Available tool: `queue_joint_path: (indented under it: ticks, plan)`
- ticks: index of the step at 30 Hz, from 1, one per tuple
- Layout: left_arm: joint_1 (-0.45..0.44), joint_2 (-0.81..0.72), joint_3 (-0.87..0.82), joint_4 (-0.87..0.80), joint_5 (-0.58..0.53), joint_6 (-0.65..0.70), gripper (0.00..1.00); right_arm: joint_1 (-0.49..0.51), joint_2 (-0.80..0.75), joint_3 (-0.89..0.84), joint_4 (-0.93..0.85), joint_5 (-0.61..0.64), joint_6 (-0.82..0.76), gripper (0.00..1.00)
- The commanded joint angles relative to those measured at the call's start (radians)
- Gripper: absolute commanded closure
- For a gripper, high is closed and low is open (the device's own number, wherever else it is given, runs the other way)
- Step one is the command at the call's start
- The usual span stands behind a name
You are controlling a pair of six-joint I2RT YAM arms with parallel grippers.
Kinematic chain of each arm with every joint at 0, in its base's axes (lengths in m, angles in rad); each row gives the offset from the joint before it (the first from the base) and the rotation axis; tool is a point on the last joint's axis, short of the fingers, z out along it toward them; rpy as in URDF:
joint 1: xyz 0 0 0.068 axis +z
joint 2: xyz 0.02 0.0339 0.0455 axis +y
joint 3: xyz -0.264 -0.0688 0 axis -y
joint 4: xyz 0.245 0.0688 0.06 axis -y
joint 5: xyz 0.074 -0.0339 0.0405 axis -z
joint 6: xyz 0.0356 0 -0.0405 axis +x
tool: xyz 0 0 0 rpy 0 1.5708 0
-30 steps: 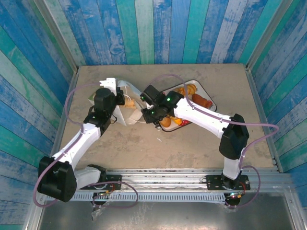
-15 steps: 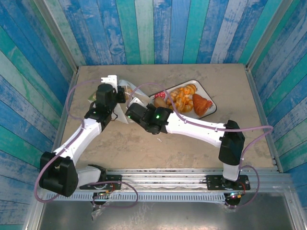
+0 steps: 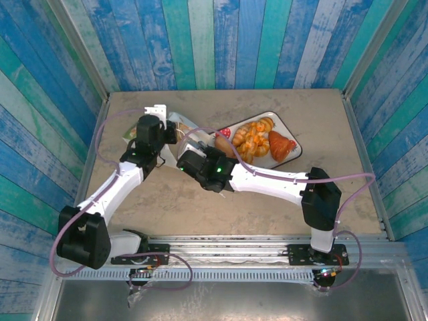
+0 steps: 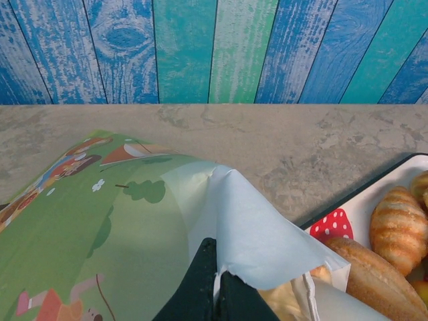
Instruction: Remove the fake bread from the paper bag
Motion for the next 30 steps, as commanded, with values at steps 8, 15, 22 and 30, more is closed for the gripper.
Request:
queue_joint_path:
  ticks: [8,15,22,30]
  plan:
    - [0.005,0.024,0.049,-0.041,-0.004,-0.010,1.00,0.013,0.031,-0.034,0.027,0.069,-0.031,0.91]
    - [0.015,0.055,0.090,-0.062,0.002,-0.056,1.00,0.049,0.054,-0.081,0.030,0.114,-0.051,0.83]
    - [0.026,0.096,0.121,-0.053,0.015,-0.083,1.00,0.083,0.029,-0.125,0.006,0.088,-0.036,0.72]
    - [0.032,0.125,0.127,-0.030,0.031,-0.075,1.00,0.110,0.015,-0.149,-0.047,0.059,-0.017,0.65]
